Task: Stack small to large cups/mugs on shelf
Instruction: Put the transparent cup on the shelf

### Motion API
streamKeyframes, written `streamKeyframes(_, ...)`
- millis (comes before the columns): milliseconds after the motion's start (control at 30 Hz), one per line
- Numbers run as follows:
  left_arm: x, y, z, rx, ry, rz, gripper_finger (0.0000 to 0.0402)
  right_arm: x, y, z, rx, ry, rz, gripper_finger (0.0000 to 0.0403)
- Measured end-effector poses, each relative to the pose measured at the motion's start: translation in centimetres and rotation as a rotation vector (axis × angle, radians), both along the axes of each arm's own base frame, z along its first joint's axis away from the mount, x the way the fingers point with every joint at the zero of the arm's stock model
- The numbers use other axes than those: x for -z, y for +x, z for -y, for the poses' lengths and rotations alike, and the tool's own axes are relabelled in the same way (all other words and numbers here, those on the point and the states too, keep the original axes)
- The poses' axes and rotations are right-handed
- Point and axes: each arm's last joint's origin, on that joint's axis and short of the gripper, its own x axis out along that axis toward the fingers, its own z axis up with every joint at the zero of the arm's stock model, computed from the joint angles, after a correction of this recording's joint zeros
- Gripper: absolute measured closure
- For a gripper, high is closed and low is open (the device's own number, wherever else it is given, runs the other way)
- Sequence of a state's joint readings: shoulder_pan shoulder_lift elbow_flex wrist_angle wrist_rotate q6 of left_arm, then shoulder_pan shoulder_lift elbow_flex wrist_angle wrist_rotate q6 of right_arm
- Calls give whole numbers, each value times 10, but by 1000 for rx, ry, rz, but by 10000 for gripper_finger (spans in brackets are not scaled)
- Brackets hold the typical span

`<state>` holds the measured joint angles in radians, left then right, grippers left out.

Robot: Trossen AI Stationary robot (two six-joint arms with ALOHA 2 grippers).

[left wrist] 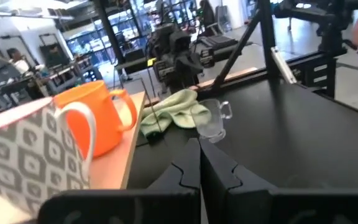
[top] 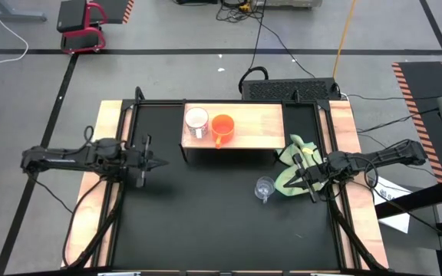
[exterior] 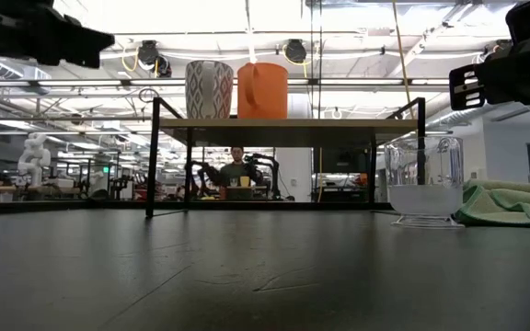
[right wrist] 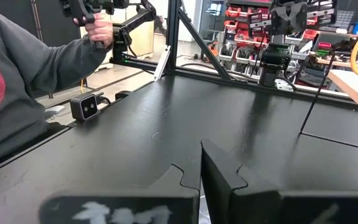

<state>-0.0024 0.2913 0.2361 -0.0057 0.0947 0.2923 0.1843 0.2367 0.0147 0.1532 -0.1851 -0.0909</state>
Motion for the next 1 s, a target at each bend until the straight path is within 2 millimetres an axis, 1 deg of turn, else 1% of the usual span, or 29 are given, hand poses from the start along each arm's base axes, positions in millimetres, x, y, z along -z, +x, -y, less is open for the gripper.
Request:
streamKeyframes(467, 43, 2, -1, -22, -30, -124, 402, 0, 0, 0, -3, -8, 3, 403)
streamKeyframes(633, 48, 3, -1, -22, -36, -130, 401, -6, 0, 0, -2, 16, 52, 403)
streamKeyframes(733, 49, 3, 0, -16, -37, -134, 401, -4, 0, 0, -3, 3, 27, 403)
streamKeyframes(800, 49, 3, 0, -3, -39, -133, 401, 0, 0, 0, -5, -24, -19, 403)
streamKeyframes(1000, 49, 3, 0, 3, -40, -134, 401, -31, 6, -1, -10, -70, -13, 403)
